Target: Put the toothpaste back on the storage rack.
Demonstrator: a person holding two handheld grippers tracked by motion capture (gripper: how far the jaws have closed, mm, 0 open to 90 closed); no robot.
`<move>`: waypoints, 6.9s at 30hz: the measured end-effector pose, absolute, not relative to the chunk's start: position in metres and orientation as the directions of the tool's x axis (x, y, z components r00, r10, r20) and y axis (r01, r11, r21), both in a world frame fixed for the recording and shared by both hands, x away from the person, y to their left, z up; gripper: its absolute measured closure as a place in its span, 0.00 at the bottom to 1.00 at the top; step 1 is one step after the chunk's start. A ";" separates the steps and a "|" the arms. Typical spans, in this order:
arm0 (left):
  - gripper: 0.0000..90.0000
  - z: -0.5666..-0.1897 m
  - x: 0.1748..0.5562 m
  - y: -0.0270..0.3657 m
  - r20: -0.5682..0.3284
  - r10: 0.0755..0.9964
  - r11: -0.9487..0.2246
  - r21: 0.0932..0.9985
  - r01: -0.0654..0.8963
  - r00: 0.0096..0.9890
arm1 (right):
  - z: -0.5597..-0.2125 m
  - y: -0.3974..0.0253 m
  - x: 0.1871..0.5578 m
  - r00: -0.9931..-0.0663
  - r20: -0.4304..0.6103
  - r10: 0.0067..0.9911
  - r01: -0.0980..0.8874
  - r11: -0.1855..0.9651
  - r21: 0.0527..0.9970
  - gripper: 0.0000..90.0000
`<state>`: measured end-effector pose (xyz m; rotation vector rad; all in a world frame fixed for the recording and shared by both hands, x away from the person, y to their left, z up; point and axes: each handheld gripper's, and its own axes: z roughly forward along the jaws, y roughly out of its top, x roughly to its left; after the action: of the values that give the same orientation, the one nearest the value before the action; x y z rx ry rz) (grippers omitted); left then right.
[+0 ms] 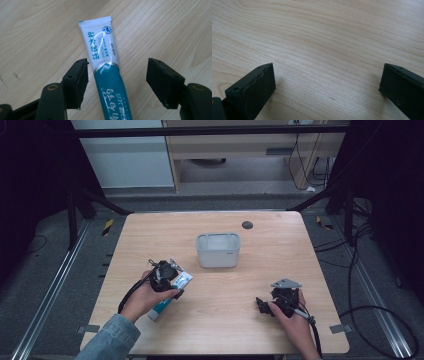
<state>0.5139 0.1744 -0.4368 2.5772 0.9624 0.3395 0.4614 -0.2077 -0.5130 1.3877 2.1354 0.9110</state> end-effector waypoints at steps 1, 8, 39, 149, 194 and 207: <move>0.39 -0.439 0.516 0.175 0.095 0.674 -0.695 0.416 0.586 0.733 | -0.513 -0.208 0.461 -0.404 -0.005 0.915 0.630 0.282 0.724 0.00; 0.44 -0.452 0.529 0.180 0.079 0.699 -0.680 0.379 0.628 0.710 | -0.513 -0.208 0.461 -0.404 -0.005 0.915 0.630 0.282 0.724 0.00; 0.66 -0.468 0.538 0.177 0.016 0.698 -0.675 0.349 0.650 0.716 | -0.513 -0.208 0.461 -0.404 -0.005 0.915 0.630 0.282 0.724 0.00; 0.87 -0.292 0.584 0.039 0.083 0.653 -0.547 0.740 0.392 0.753 | -0.513 -0.205 0.463 -0.391 -0.007 0.920 0.634 0.275 0.723 0.00; 0.88 -0.279 0.615 0.055 0.026 0.745 -0.323 0.888 0.326 0.667 | -0.513 -0.204 0.464 -0.389 -0.003 0.921 0.635 0.270 0.724 0.00; 0.88 -0.298 0.619 0.062 0.019 0.754 -0.301 0.899 0.319 0.657 | -0.513 -0.204 0.464 -0.388 -0.002 0.921 0.636 0.270 0.723 0.00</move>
<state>0.6194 0.0622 -0.2976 1.8887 0.8461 0.5540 0.4637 -0.2036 -0.5128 1.4066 2.1218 0.9048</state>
